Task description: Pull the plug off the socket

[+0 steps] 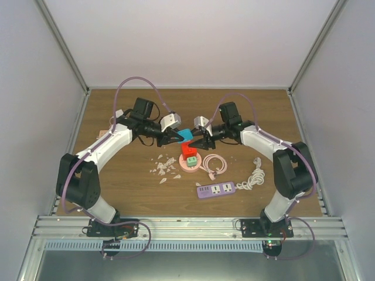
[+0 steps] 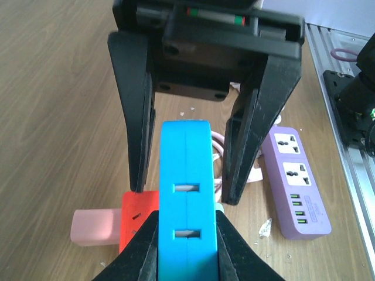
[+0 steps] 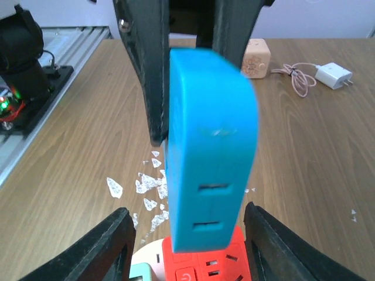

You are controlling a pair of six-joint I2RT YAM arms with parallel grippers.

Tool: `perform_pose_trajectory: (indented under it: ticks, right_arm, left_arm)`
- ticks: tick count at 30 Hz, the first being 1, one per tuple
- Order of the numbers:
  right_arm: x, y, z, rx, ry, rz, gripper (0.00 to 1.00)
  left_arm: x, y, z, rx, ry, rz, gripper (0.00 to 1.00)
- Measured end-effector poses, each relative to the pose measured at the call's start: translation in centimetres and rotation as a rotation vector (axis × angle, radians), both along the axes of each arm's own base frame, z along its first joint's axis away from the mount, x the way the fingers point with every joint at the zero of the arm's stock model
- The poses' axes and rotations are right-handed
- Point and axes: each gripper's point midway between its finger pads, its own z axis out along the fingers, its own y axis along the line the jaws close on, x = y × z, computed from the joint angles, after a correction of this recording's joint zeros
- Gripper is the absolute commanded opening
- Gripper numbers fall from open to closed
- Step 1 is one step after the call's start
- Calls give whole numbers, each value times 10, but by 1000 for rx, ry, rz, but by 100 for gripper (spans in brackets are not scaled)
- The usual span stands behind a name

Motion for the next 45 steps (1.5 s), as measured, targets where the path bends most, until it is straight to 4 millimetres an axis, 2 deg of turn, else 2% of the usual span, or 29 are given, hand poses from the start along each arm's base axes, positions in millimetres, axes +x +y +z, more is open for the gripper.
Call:
perform_pose_trajectory:
  ticks: [7,15,18,21,24,29,31,33,34,35,36,38,40,45]
  right_arm:
    - [-2,-1,13,23,46,-16,35]
    - [-1,-2,21,37,74,-35,1]
    - [-1,-2,22,38,88,-39,1]
    - [-1,-2,22,39,91,-40,1]
    - [-1,-2,22,38,100,-43,1]
    - [1,-4,21,35,104,-55,1]
    - [3,-4,22,36,100,-61,1]
    - [4,-5,22,37,99,-65,1]
    - [4,-5,22,38,102,-65,2]
    - [4,-5,23,39,106,-66,12]
    - [4,-5,23,42,109,-64,29]
    - [4,-5,23,44,113,-63,54]
    - [4,-6,23,43,125,-69,61]
    - [11,-13,24,43,169,-109,67]
  left_arm:
    - [-3,2,-8,12,15,-2,2]
    - [-4,2,-13,24,-4,-8,4]
    - [-4,2,-12,24,-9,-10,8]
    - [-4,1,-12,24,-8,-12,25]
    - [-2,2,-13,28,0,5,31]
    - [6,9,-9,26,17,44,29]
    - [8,11,-7,22,23,52,22]
    - [6,11,-7,15,35,52,11]
    - [6,10,-6,12,38,48,7]
    - [4,10,-6,8,34,38,2]
    - [4,10,-5,5,30,31,0]
    - [3,9,-4,-2,32,26,0]
    - [4,10,-2,-12,45,37,0]
    - [26,27,12,-68,62,130,0]
